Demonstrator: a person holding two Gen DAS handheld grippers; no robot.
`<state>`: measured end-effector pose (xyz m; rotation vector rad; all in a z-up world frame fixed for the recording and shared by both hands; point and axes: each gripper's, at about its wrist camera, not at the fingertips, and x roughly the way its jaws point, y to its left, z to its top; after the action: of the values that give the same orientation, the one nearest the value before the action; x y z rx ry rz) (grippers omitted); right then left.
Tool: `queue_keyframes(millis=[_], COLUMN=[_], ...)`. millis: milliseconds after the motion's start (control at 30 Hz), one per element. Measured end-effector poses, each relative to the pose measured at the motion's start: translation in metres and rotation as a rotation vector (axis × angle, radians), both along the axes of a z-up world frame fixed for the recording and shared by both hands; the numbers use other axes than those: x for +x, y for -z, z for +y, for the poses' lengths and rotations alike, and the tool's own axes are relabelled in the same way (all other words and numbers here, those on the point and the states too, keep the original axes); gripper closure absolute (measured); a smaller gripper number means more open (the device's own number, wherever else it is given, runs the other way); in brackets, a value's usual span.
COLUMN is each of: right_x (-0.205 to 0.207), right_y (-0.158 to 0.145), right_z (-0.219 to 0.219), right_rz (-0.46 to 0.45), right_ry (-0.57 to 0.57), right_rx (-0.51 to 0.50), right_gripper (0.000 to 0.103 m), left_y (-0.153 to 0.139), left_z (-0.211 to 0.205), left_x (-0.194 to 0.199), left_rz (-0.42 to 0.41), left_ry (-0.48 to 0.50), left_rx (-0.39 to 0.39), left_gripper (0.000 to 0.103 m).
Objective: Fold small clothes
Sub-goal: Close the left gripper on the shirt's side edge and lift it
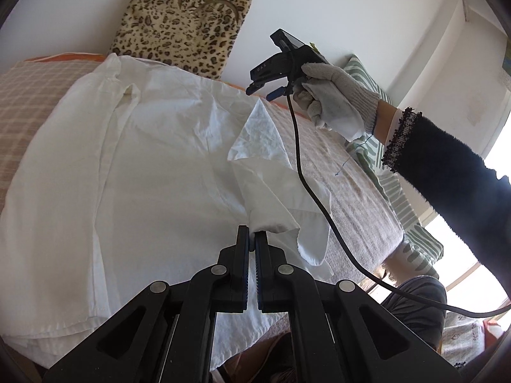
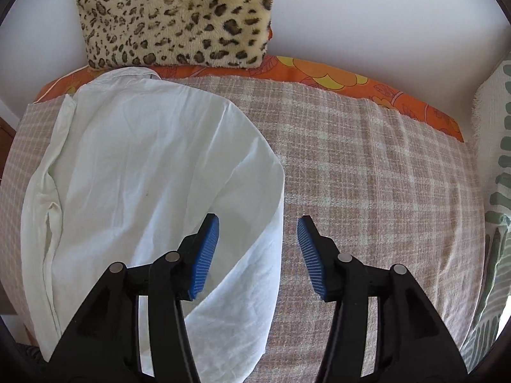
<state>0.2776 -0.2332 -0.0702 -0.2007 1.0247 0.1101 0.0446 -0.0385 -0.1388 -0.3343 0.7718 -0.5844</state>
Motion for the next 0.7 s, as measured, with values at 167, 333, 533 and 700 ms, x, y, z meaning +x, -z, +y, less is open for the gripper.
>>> queue_keyframes(millis=[167, 333, 533, 700], right_x=[0.004, 0.012, 0.034, 0.022], right_y=[0.016, 0.0, 0.013, 0.004], right_z=[-0.006, 0.007, 0.06, 0.058], right_rz=[0.05, -0.004, -0.003, -0.03], right_ry=[0.019, 0.021, -0.043, -0.06], right_rx=[0.014, 0.038, -0.068, 0.002], right_gripper=[0.1, 0.101, 0.098, 0.071], left_y=[0.004, 0.006, 0.019, 0.015], left_z=[-0.006, 0.004, 0.025, 0.038], left_x=[0.0, -0.002, 0.0, -0.009], left_rz=[-0.005, -0.002, 0.046, 0.057], left_ry=[0.02, 0.016, -0.03, -0.031], left_rx=[0.001, -0.01, -0.005, 0.033], left_gripper=[0.101, 0.101, 0.101, 0.094])
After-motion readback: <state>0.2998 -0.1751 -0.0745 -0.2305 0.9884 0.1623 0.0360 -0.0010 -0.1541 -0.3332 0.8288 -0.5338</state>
